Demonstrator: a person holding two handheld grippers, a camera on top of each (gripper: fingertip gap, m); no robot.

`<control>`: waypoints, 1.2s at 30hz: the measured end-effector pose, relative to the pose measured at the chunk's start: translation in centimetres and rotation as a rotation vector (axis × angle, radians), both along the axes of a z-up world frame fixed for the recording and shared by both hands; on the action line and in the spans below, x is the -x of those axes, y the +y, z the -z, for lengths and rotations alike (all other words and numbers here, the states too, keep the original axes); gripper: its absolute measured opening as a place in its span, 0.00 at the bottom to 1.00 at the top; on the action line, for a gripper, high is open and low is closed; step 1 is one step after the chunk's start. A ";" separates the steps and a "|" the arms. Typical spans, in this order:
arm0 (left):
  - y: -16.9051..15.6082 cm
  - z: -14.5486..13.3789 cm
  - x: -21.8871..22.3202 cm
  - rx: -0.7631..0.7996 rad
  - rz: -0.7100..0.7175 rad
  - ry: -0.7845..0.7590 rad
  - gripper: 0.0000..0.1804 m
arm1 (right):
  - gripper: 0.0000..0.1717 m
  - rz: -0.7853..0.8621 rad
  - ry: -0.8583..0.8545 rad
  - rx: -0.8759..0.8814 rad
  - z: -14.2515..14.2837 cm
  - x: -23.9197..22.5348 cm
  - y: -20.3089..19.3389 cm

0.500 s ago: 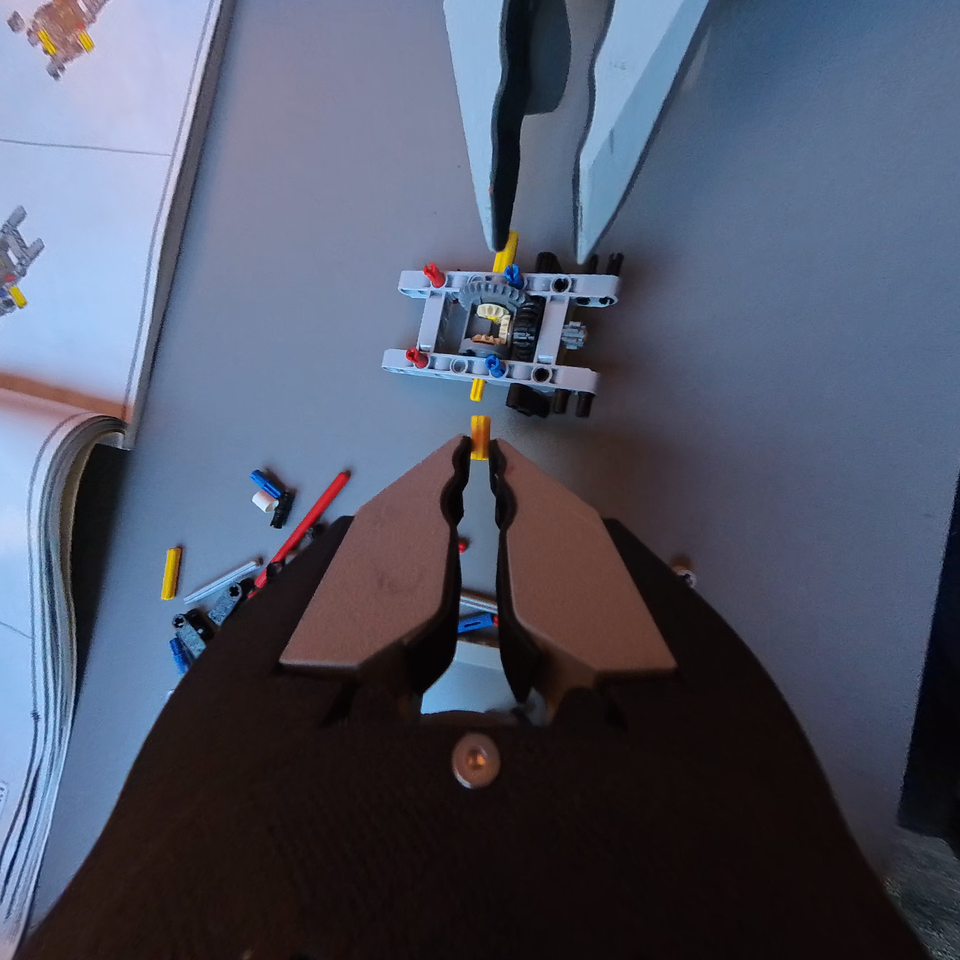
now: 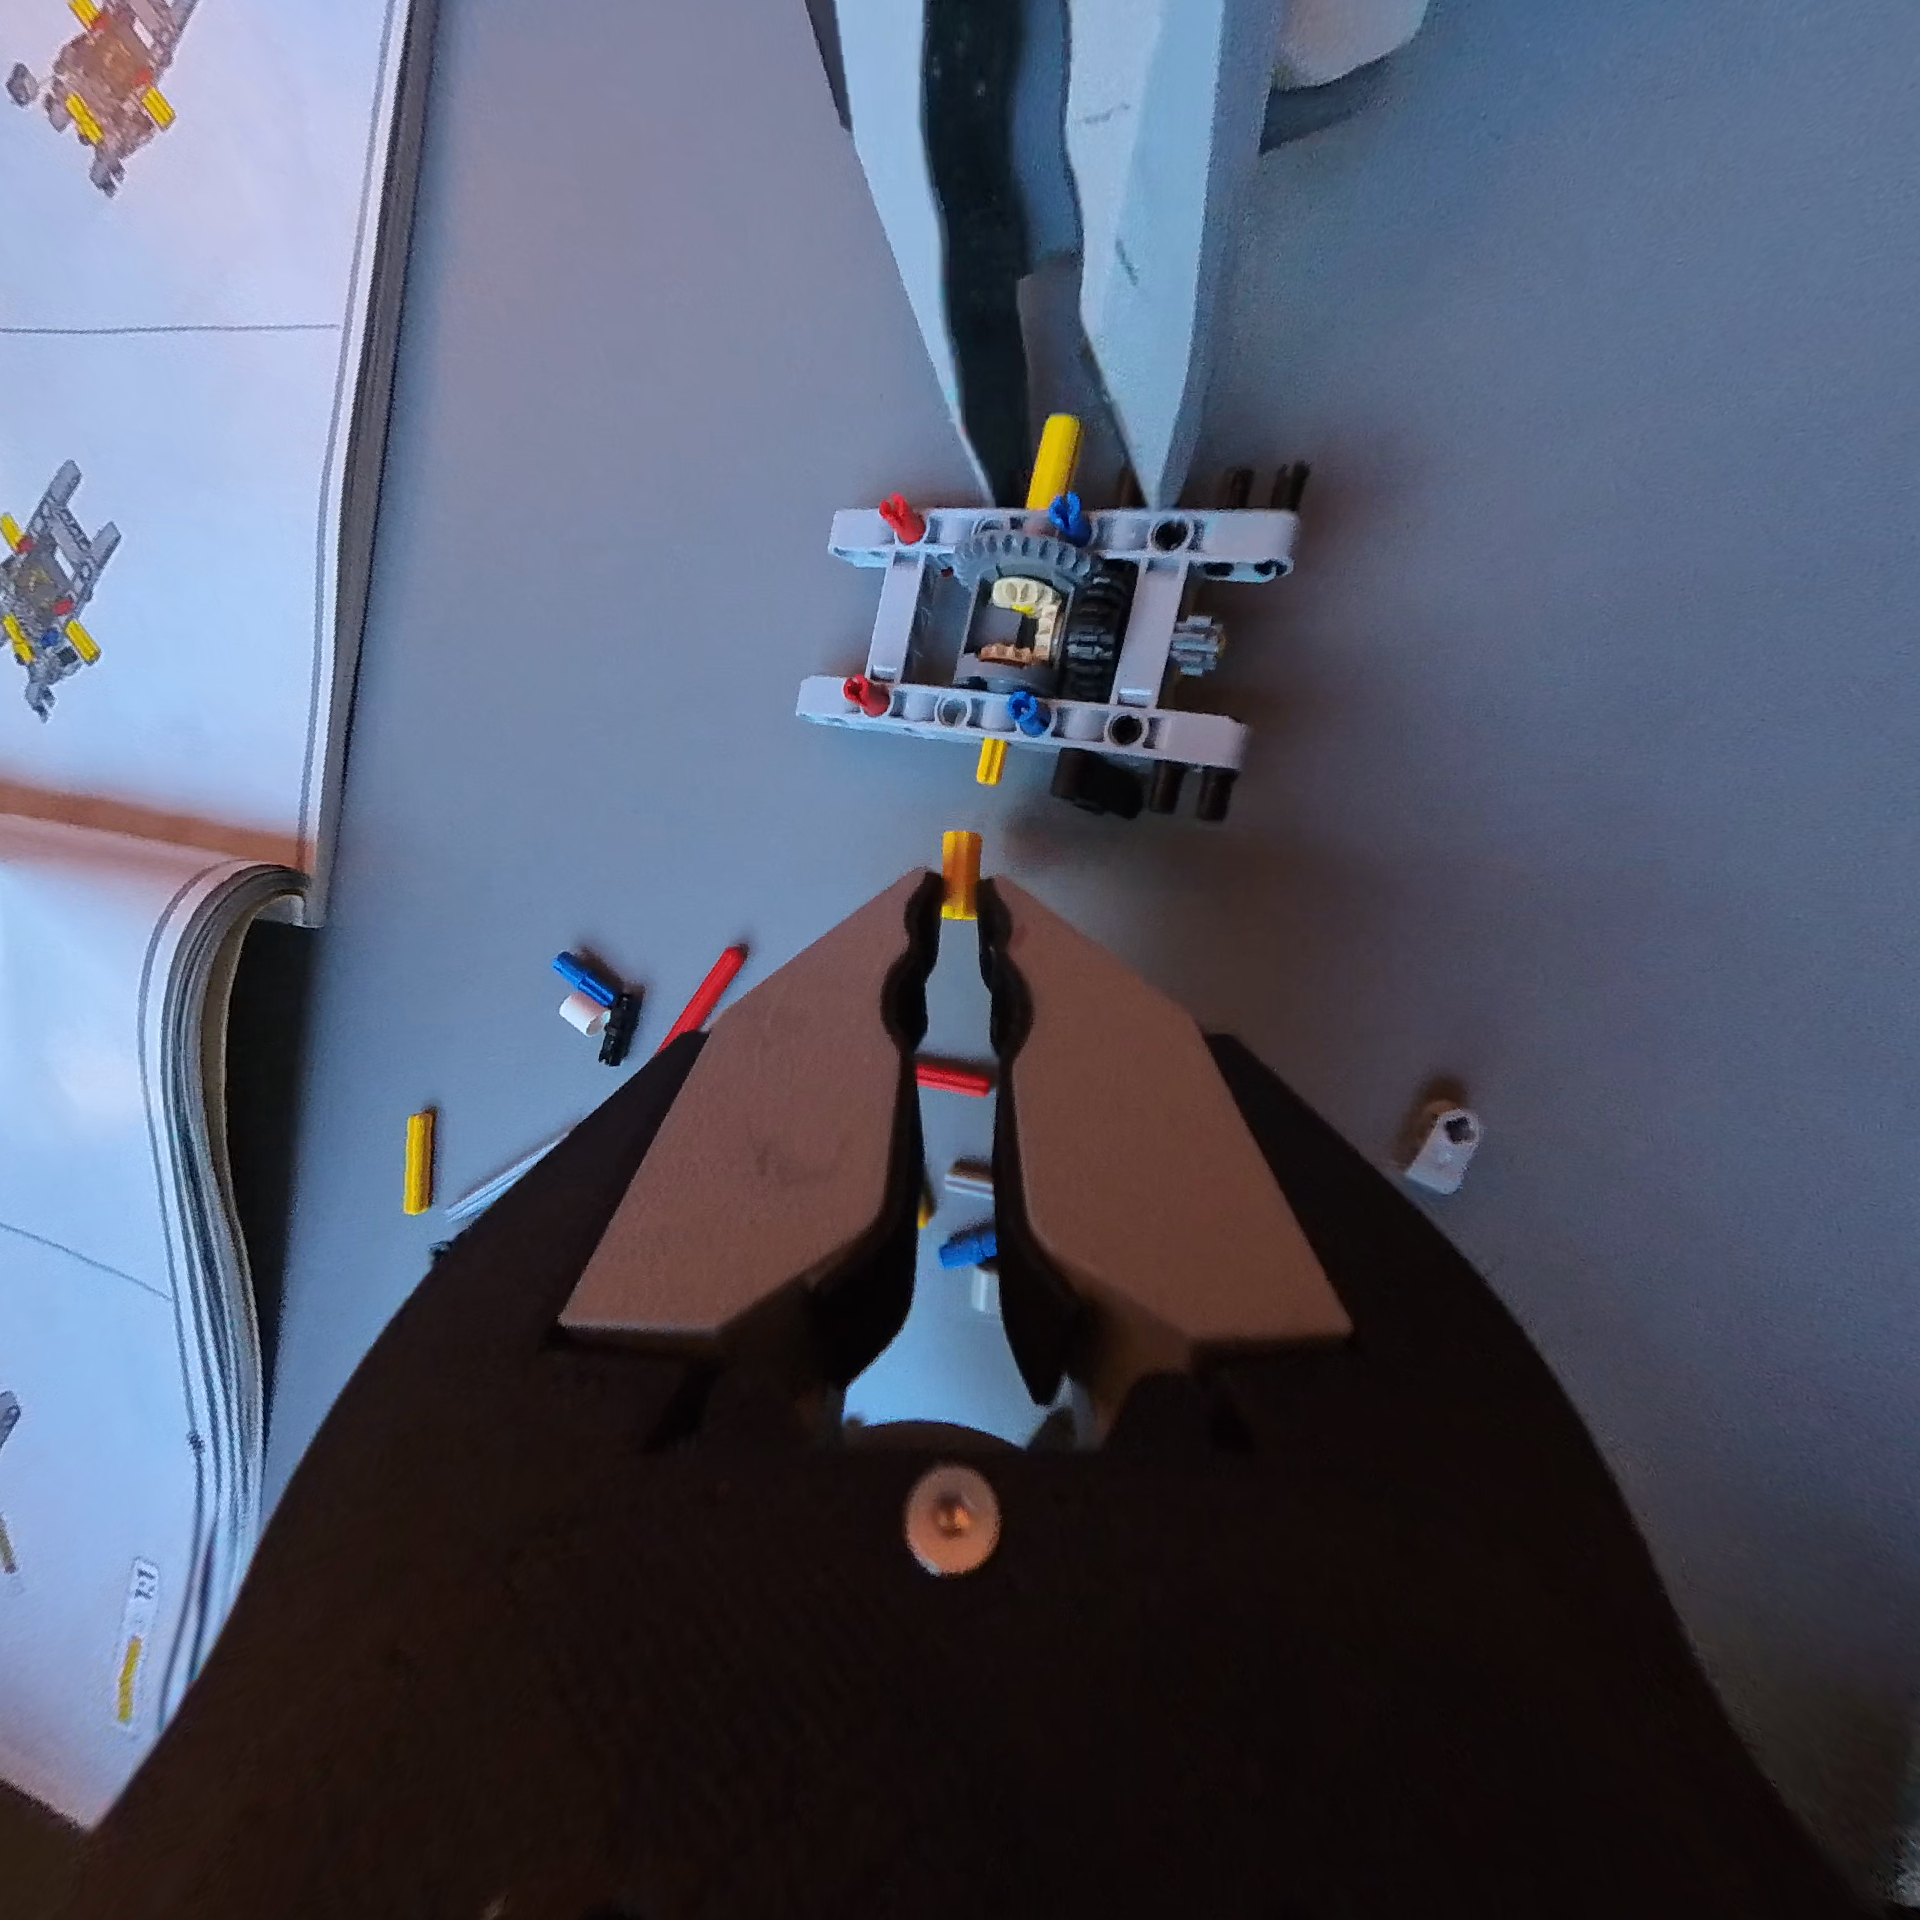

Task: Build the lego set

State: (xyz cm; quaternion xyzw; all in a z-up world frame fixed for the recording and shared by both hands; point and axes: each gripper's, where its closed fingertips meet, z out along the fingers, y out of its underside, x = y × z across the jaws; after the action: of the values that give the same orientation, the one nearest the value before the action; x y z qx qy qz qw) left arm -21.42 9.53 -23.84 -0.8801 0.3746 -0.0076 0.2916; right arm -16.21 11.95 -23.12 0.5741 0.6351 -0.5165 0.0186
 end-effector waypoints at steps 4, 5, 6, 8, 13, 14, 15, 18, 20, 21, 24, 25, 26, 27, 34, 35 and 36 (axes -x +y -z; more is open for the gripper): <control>-0.3 0.2 0.2 -0.010 0.068 0.042 0.02 | 0.15 -0.022 -0.038 0.020 0.2 0.1 -0.5; -0.3 0.3 0.0 -0.010 0.080 0.037 0.02 | 0.15 -0.027 -0.051 0.047 0.1 0.0 -0.6; -0.3 0.3 -0.2 -0.009 0.087 0.027 0.02 | 0.15 -0.031 -0.065 0.083 0.1 -0.1 -0.7; -0.3 0.5 -0.5 -0.013 0.095 0.011 0.02 | 0.14 -0.020 -0.095 0.161 -0.1 0.0 -0.6; -0.1 0.7 -0.2 -0.018 0.102 -0.008 0.02 | 0.12 -0.010 -0.170 0.301 -0.3 0.3 -0.2; -0.1 0.6 -0.3 -0.023 0.103 -0.025 0.02 | 0.12 -0.007 -0.180 0.323 -0.3 0.4 -0.1; -0.1 0.5 -0.4 -0.023 0.104 -0.046 0.02 | 0.12 -0.009 -0.190 0.346 -0.4 0.4 -0.1; -0.2 0.4 -0.6 -0.026 0.106 -0.072 0.02 | 0.18 -0.015 -0.198 0.400 -0.8 0.8 -0.1; -0.3 0.7 -0.6 -0.020 0.108 -0.070 0.02 | 0.16 -0.007 -0.233 0.418 -0.7 1.0 0.0; -0.5 0.8 -0.6 -0.016 0.109 -0.071 0.02 | 0.15 0.001 -0.240 0.423 -0.6 1.3 0.1; -0.6 0.8 -0.8 -0.022 0.106 -0.084 0.02 | 0.13 0.016 -0.255 0.430 -0.5 1.7 0.1; -0.6 0.8 -0.8 -0.025 0.105 -0.088 0.02 | 0.14 0.024 -0.255 0.437 -0.5 1.9 0.2; -0.6 0.8 -0.8 -0.025 0.101 -0.093 0.02 | 0.13 0.038 -0.255 0.439 -0.5 2.1 0.3; -0.6 0.8 -0.8 -0.025 0.095 -0.098 0.02 | 0.11 0.054 -0.260 0.438 -0.3 2.4 0.4; -1.0 0.8 0.0 -0.014 0.036 -0.093 0.02 | 0.03 0.059 -0.284 0.510 -0.6 3.2 0.2; -0.9 0.9 -0.1 -0.009 0.010 -0.114 0.02 | 0.03 0.062 -0.288 0.520 -0.6 3.3 0.2; -0.8 0.9 -0.3 -0.001 -0.015 -0.132 0.02 | 0.03 0.067 -0.292 0.516 -0.4 3.3 0.2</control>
State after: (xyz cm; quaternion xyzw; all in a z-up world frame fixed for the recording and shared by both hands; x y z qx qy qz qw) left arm -21.13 8.69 -24.69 -0.8804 0.3481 -0.0632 0.3159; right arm -19.54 12.16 -22.69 0.6391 0.4541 -0.5733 0.2381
